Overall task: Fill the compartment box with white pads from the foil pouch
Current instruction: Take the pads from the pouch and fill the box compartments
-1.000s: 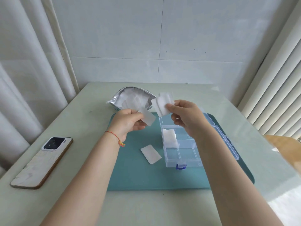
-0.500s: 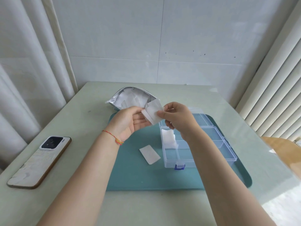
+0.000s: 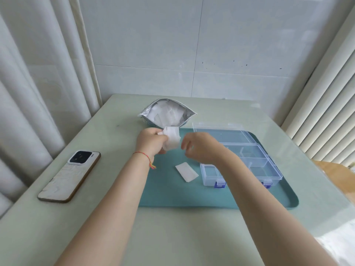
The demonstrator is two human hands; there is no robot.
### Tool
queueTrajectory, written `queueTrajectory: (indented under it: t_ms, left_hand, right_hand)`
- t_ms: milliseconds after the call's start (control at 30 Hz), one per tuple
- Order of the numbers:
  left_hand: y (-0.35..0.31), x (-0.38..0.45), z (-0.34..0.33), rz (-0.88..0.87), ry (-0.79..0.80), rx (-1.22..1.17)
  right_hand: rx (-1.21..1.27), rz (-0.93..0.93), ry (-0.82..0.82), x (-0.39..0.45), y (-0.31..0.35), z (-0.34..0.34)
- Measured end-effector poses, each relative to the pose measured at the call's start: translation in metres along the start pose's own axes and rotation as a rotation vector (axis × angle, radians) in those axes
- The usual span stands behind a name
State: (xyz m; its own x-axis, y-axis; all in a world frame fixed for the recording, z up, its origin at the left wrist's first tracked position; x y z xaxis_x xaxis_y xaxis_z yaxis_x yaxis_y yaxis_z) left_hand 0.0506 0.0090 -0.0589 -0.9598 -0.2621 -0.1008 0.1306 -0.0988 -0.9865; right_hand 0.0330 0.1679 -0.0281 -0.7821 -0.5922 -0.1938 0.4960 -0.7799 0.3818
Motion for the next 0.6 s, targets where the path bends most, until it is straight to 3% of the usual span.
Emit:
queueTrajectory:
  t_ms: [67, 167, 400, 600]
  left_hand:
    - [0.009, -0.001, -0.001, 0.019, 0.024, 0.046]
    - [0.016, 0.0, -0.003, 0.007, 0.048, 0.034]
    - [0.02, 0.001, -0.005, 0.006, 0.119, -0.165]
    - [0.034, 0.009, -0.005, 0.061, 0.138, -0.157]
  right_hand:
    - [-0.237, -0.027, 0.139, 0.001, 0.004, -0.015]
    - [-0.34, -0.032, 0.235, 0.003, 0.008, -0.027]
    - [-0.418, -0.086, 0.29, 0.003, 0.013, -0.034]
    - [-0.476, -0.107, 0.292, 0.002, 0.018, -0.036]
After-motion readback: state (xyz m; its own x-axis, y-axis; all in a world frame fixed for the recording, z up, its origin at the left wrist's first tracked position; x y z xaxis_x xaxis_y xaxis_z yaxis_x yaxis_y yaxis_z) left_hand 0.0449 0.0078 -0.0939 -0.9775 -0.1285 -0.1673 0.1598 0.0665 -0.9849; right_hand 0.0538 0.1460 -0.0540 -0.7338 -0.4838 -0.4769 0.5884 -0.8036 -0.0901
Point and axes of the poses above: each hand's wrist, its own x-axis towards the middle knuckle, its own z-axis out of the back of the hand, y = z × x, the point moved 5 cm from there along x, towards the middle knuckle, and after that the axes turned 12 degrees about y, right-handed, at the moved point
